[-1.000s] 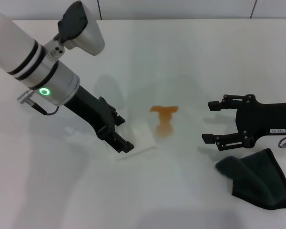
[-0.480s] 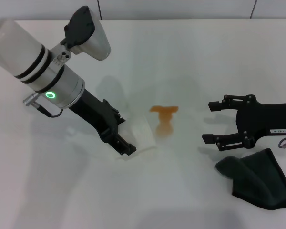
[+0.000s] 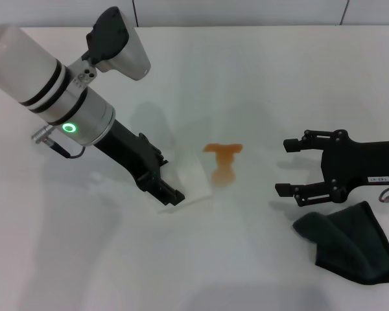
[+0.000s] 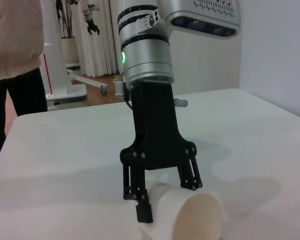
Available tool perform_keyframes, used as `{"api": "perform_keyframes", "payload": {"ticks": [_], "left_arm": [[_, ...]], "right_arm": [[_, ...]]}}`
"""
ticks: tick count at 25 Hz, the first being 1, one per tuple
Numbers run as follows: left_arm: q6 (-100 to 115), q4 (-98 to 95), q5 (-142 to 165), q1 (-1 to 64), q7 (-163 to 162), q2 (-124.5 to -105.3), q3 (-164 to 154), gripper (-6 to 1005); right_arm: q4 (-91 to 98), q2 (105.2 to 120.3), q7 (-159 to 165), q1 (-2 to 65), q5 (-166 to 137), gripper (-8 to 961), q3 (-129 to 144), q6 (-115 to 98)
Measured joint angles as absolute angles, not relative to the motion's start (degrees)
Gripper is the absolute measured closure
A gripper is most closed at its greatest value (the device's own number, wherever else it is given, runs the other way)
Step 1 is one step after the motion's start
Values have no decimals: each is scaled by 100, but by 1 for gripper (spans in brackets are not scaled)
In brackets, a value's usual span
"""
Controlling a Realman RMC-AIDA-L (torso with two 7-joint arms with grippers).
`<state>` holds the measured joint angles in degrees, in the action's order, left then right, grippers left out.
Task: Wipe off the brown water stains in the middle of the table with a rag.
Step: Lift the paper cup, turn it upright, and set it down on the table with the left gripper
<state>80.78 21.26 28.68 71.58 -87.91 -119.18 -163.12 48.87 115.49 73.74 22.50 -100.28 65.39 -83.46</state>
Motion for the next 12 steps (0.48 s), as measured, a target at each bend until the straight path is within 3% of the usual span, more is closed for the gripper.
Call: {"api": "perform_keyframes", "payload": {"ticks": [12], "left_arm": [[9420, 3804, 1003, 7209, -8691, -11879, -16313, 258]], "right_arm": [[4887, 11546, 7374, 2216, -9935, 95, 6523, -8368]]}}
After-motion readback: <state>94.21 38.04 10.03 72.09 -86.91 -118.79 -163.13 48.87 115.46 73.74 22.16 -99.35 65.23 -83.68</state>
